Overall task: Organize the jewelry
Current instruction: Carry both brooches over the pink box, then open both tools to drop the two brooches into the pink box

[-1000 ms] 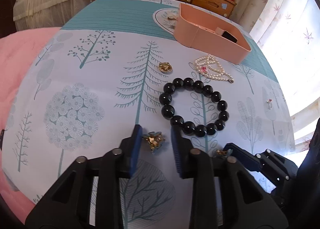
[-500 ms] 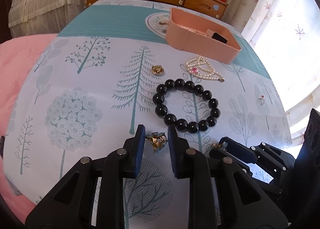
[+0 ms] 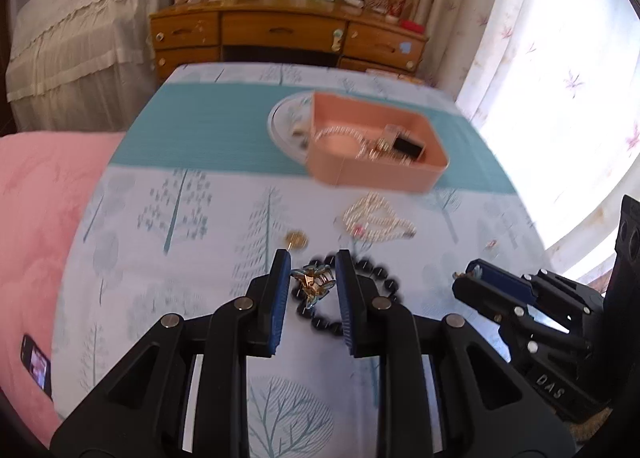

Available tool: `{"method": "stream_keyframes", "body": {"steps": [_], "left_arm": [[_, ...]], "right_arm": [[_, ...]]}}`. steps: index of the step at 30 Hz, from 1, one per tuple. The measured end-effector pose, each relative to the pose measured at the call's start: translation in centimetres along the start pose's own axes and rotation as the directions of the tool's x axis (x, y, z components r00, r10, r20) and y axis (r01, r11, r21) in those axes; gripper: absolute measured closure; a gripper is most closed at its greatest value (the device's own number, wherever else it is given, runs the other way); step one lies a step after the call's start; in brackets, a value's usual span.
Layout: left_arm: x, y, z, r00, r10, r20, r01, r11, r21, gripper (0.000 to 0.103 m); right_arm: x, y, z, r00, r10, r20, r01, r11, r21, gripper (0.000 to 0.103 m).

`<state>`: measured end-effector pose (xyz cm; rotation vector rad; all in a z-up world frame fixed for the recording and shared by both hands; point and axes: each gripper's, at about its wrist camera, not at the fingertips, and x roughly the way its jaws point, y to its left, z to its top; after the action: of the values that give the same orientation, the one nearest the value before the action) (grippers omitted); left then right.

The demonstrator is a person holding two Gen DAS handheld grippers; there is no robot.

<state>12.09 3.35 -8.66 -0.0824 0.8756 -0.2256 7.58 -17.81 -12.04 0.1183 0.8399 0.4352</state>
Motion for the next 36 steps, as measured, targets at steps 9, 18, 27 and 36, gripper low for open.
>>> {"method": "stream_keyframes", "body": {"steps": [9, 18, 27, 36], "left_arm": [[-1.1, -2.0, 9.4, 0.995, -0.009, 0.103, 0.003, 0.998, 0.057, 0.083], [4.1, -3.4, 15.8, 0.997, -0.013, 0.071, 0.009, 0.998, 0.055, 0.083], [14.0, -3.3, 16.5, 0.997, -0.035, -0.064, 0.037, 0.999, 0.025, 0.083], [20.3, -2.6, 15.4, 0.983, -0.051, -0.178, 0.053, 0.999, 0.005, 0.082]], "right_arm": [[-4.9, -0.7, 10.6, 0.977, -0.124, 0.172, 0.130, 0.991, -0.024, 0.083], [-4.7, -2.9, 20.6, 0.965, -0.114, 0.237, 0.098, 0.992, 0.077, 0.083], [7.0, -9.2, 23.7, 0.995, -0.076, 0.060, 0.058, 0.966, 0.253, 0.083], [16.6, -14.1, 20.6, 0.998, 0.000, -0.069, 0.027, 0.921, 0.388, 0.082]]}}
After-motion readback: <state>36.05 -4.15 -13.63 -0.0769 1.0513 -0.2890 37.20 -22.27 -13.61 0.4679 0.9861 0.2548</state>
